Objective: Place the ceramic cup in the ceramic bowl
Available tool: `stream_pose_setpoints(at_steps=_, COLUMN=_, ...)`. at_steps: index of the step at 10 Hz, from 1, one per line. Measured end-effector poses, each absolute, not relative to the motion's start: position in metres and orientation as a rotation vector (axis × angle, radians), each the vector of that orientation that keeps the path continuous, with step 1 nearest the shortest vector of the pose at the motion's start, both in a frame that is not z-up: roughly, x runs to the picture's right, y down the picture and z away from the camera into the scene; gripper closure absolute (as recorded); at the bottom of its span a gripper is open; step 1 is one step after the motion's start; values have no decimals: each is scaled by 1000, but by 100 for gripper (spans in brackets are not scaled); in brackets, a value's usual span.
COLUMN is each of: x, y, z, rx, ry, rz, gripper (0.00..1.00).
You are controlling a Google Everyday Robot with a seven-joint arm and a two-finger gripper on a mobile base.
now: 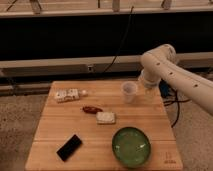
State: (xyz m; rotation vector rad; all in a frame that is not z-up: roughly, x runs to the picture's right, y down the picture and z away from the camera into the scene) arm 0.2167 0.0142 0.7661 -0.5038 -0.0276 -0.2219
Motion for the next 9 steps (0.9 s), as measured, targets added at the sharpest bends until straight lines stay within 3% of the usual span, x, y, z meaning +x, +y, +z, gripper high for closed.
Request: stream_pose_setpoints(at_steps=9, x=195, y=23, z=807, rx=-535, ry=-104, rz=-303, gripper=20)
